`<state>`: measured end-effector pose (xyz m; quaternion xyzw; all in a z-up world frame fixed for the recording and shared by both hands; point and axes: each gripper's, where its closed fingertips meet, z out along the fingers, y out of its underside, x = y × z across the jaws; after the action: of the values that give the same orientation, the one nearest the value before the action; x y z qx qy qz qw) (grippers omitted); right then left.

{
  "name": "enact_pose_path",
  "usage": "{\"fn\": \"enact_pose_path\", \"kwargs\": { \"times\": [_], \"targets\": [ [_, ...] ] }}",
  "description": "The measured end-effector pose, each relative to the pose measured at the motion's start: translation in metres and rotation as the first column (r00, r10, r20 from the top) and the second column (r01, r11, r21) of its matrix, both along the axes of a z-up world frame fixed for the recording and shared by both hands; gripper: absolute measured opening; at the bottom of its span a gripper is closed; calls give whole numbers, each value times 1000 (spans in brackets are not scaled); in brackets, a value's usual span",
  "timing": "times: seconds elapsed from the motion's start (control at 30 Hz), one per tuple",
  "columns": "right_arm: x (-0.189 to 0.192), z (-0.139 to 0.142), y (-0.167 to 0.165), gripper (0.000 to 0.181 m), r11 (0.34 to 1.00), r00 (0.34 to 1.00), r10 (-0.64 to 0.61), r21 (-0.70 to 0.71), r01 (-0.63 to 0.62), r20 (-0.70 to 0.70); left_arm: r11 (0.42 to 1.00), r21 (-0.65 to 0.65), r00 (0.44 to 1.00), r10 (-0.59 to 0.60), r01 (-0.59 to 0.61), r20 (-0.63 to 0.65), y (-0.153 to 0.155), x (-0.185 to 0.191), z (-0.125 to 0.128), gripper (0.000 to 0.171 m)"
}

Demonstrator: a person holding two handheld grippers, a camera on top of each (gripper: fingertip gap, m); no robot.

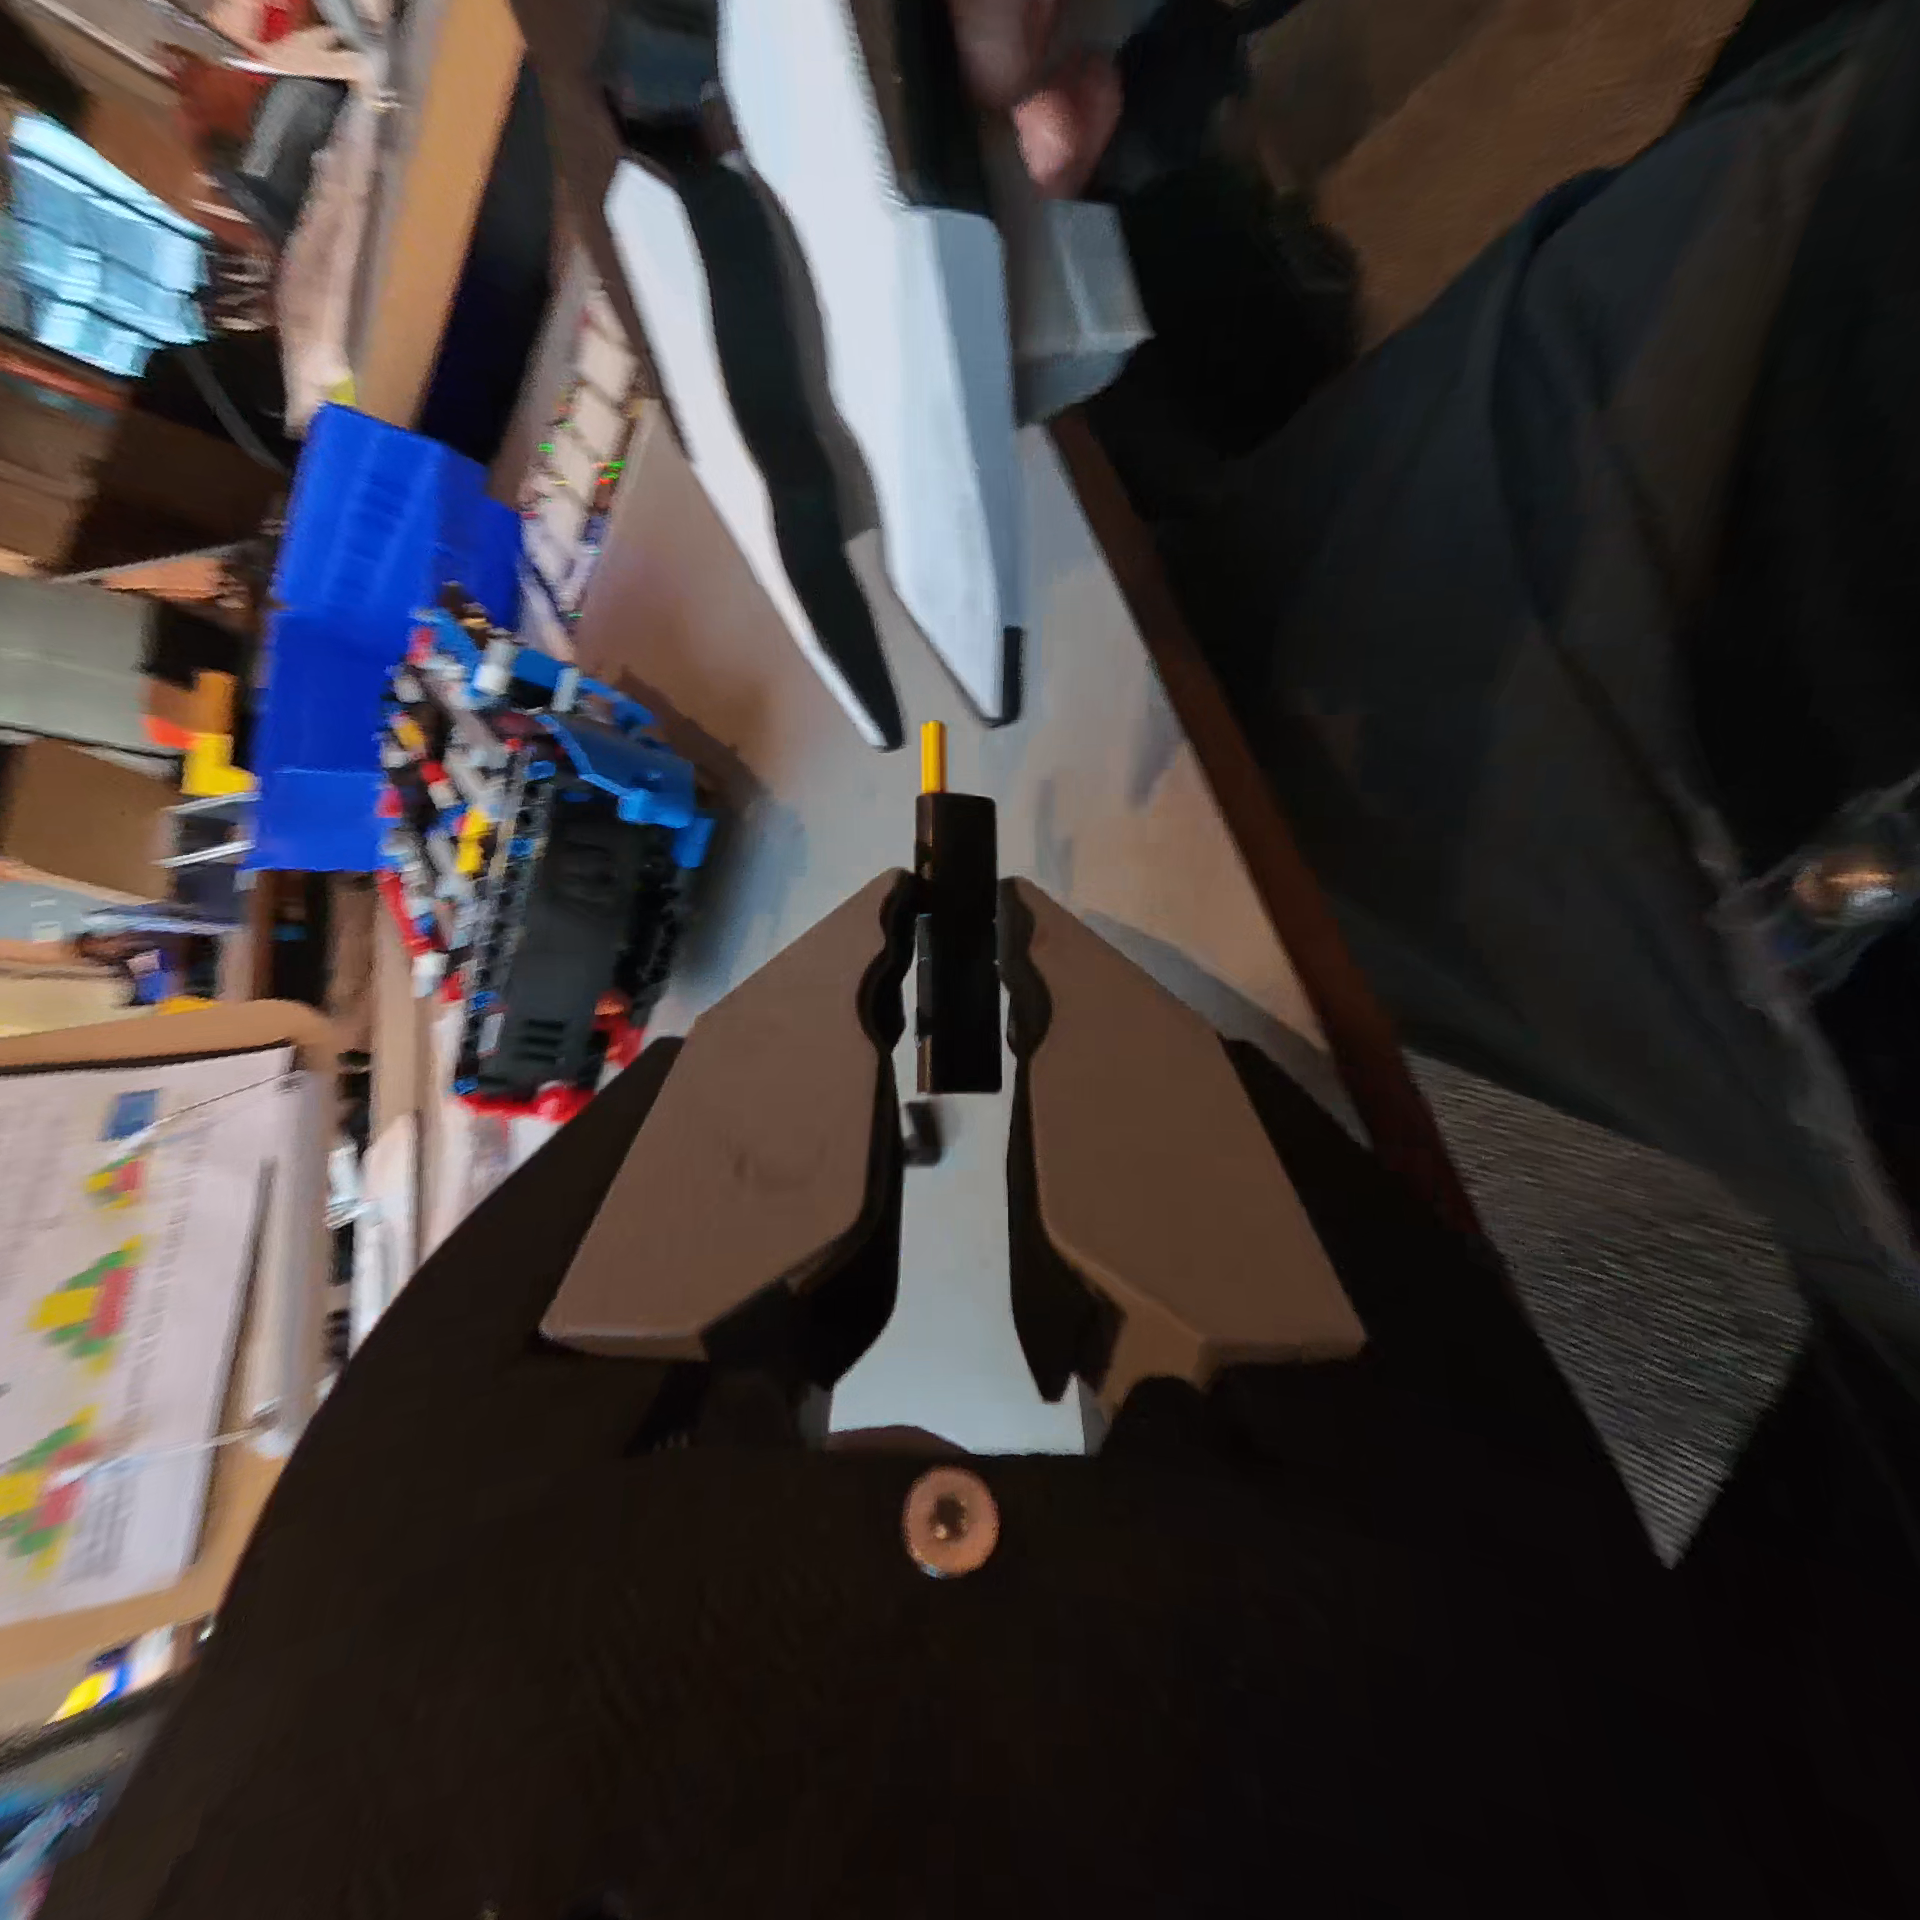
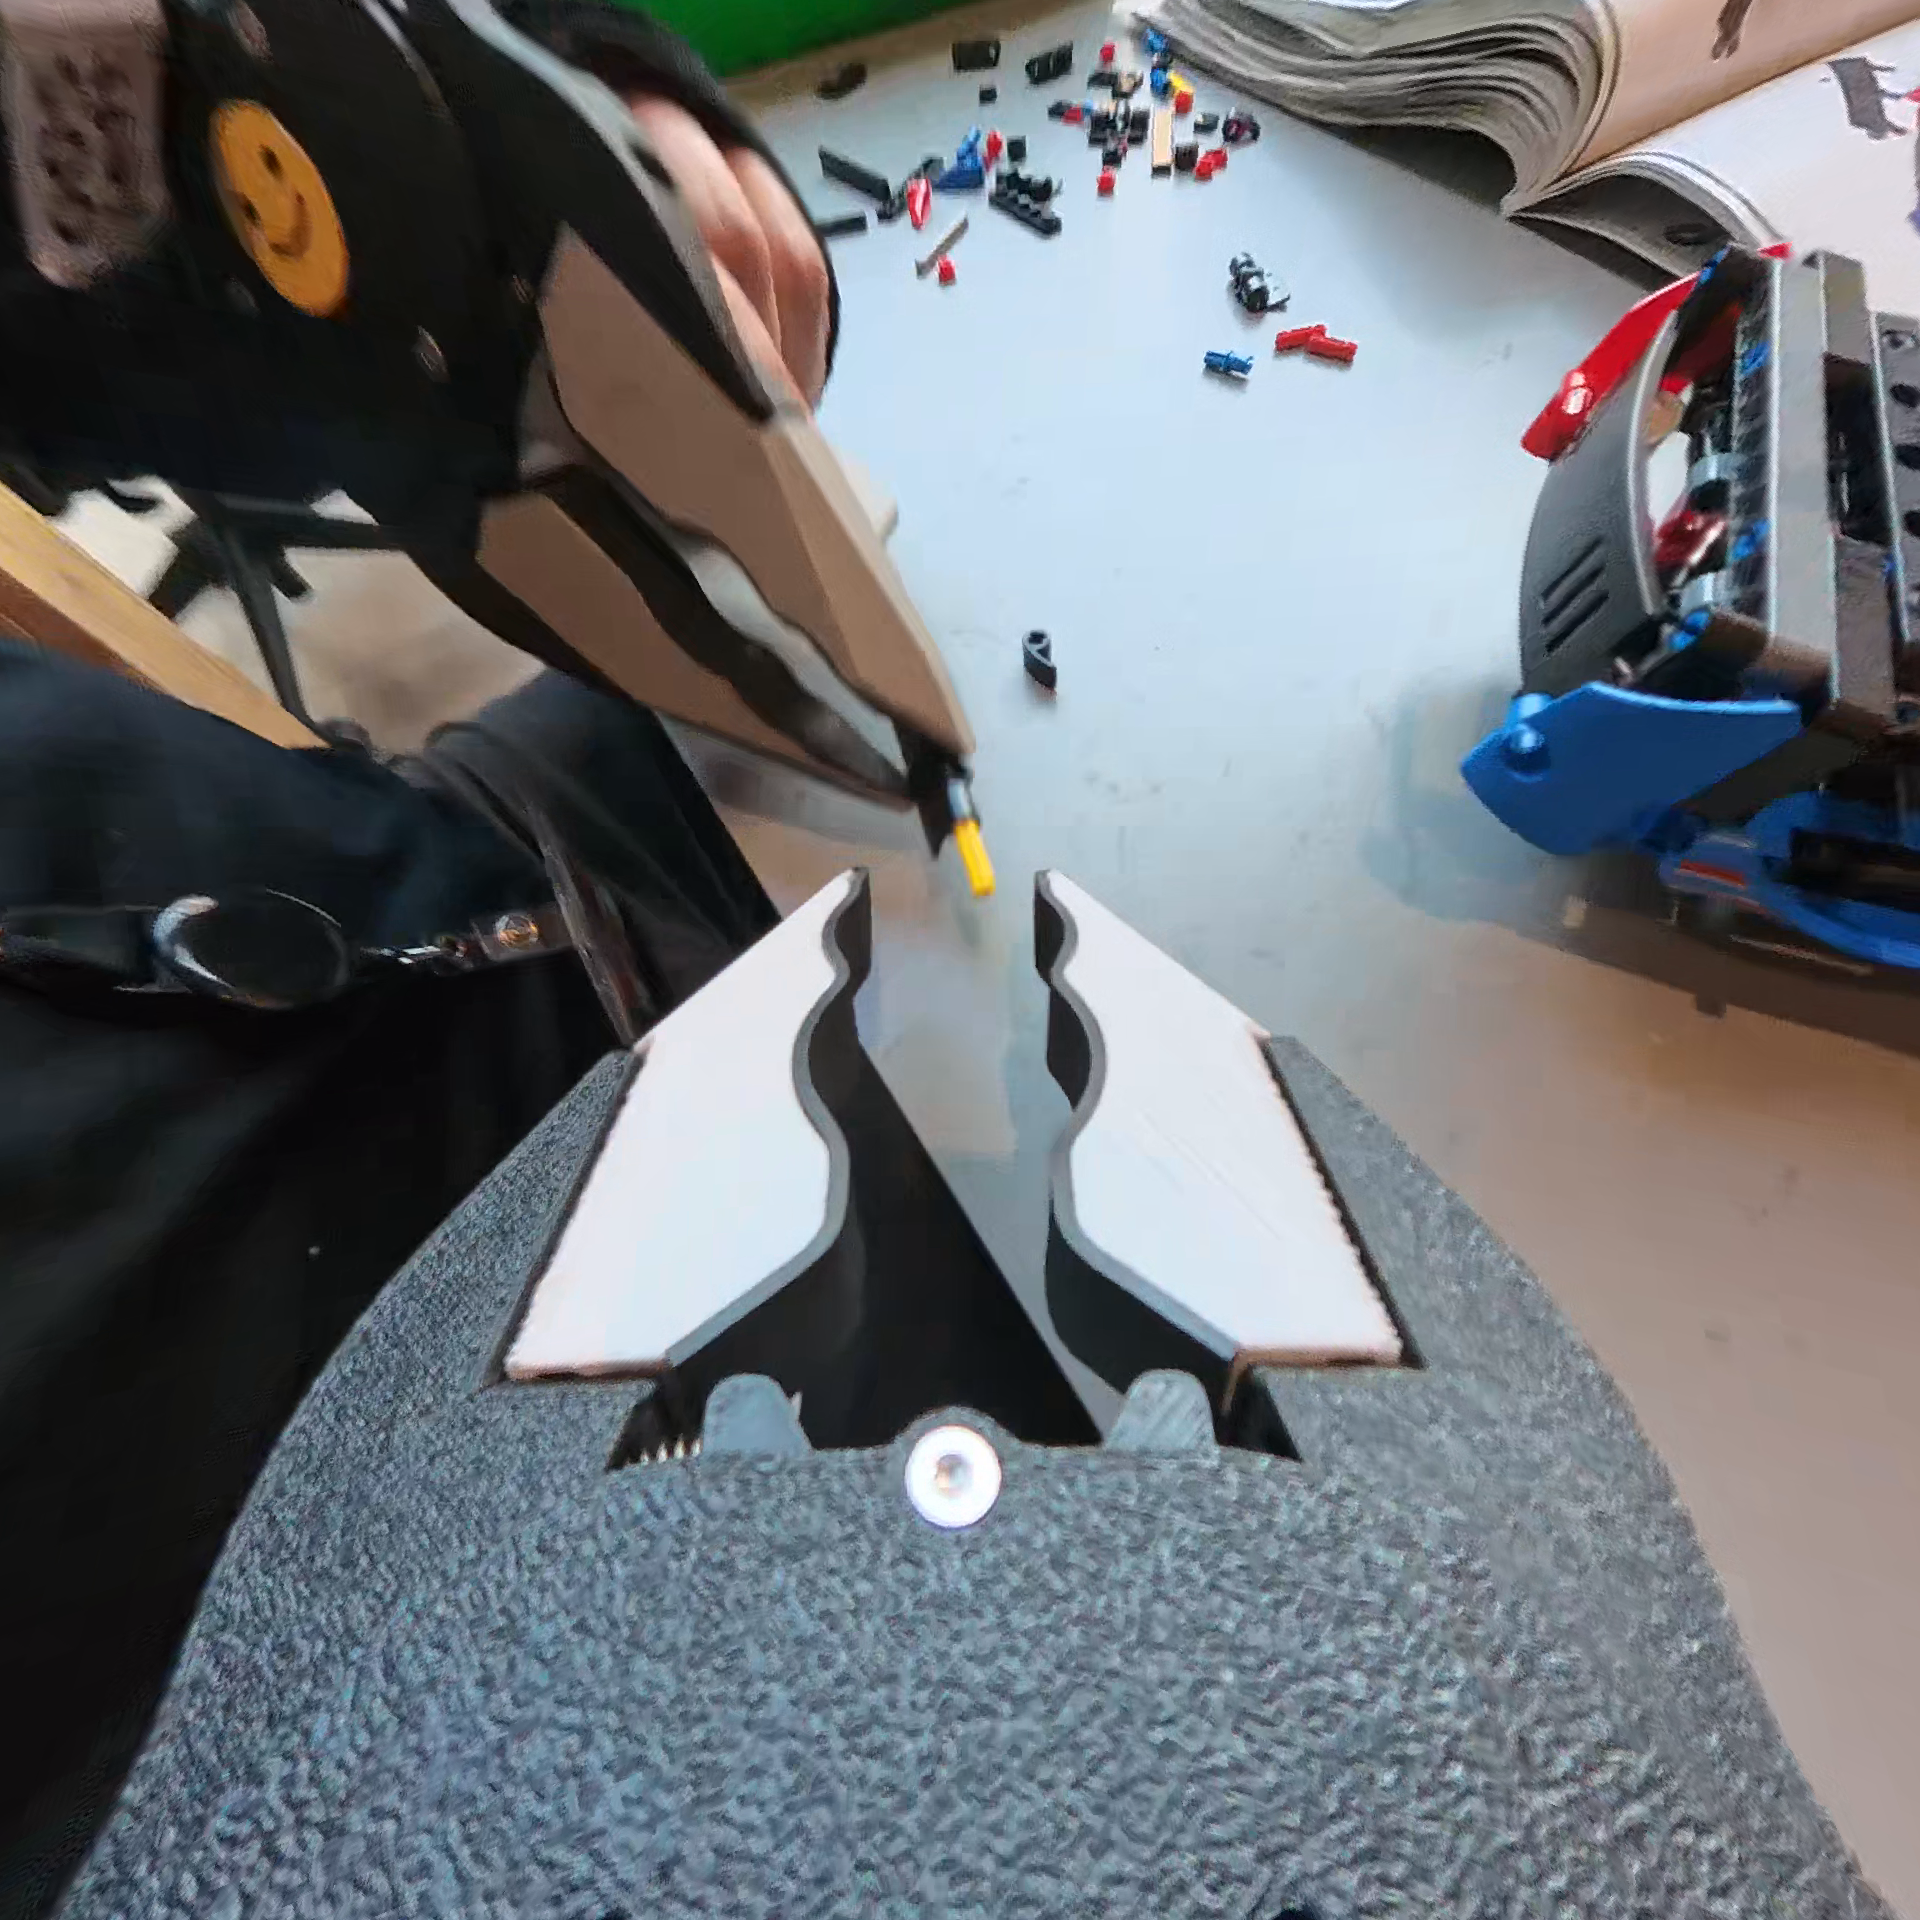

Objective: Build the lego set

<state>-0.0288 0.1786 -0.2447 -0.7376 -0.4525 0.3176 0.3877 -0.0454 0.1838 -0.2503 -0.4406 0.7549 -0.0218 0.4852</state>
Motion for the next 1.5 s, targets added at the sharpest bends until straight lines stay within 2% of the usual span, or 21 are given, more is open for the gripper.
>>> {"fn": "enact_pose_path", "kwargs": {
  "times": [0.07,0.13,0.3,0.43,0.53,0.73,0.8,0.87,0.97,1.07,1.13,1.2,1.3,1.37,1.43,1.5],
  "targets": [
    [-5,0,0,28,999,999,24,32,-25,25,994,109,998,12,-18,54,6,-2,16,13],
    [-12,10,-1,14,996,999,52,78,-52,-5,975,222,998,7,-20,60,7,-3,26,13],
    [-19,24,7,12,992,997,68,111,-65,-24,885,465,997,10,-43,73,9,-6,43,13],
    [-17,30,20,22,989,999,45,140,-44,-8,855,517,997,7,-46,77,9,-13,50,13],
    [-24,41,19,13,971,995,99,218,-95,-5,845,534,998,2,-34,60,10,-17,50,13],
    [-34,42,23,4,913,981,151,363,-187,125,838,543,998,13,-46,64,19,-26,50,13],
    [-37,43,26,4,881,979,141,433,-193,148,860,505,994,20,-70,103,22,-29,50,13],
    [-39,39,31,4,838,972,111,506,-203,207,926,367,991,52,-93,119,26,-36,43,16],
    [-43,35,30,4,761,959,95,602,-243,267,984,114,984,125,-140,130,32,-50,30,28],
    [-47,27,27,4,723,946,102,631,-283,307,979,-129,978,171,-155,117,35,-58,17,30],
    [-50,21,26,4,715,937,110,628,-306,331,967,-227,984,146,-121,101,30,-58,11,15],
    [-53,15,24,5,723,936,119,618,-310,330,959,-268,988,118,-88,99,25,-56,8,6],
    [-54,-4,21,5,790,930,156,523,-319,332,930,-355,994,111,-98,17,17,-57,-7,4],
    [-51,-16,17,7,824,914,180,451,-342,364,936,-325,991,116,-131,-65,15,-63,-20,4],
    [-52,-14,13,9,832,915,211,428,-353,345,958,-259,991,108,-124,-78,12,-65,-19,4],
    [-50,-20,11,5,873,905,244,329,-361,347,960,-239,987,121,-144,-109,13,-66,-19,4]
  ]
}}
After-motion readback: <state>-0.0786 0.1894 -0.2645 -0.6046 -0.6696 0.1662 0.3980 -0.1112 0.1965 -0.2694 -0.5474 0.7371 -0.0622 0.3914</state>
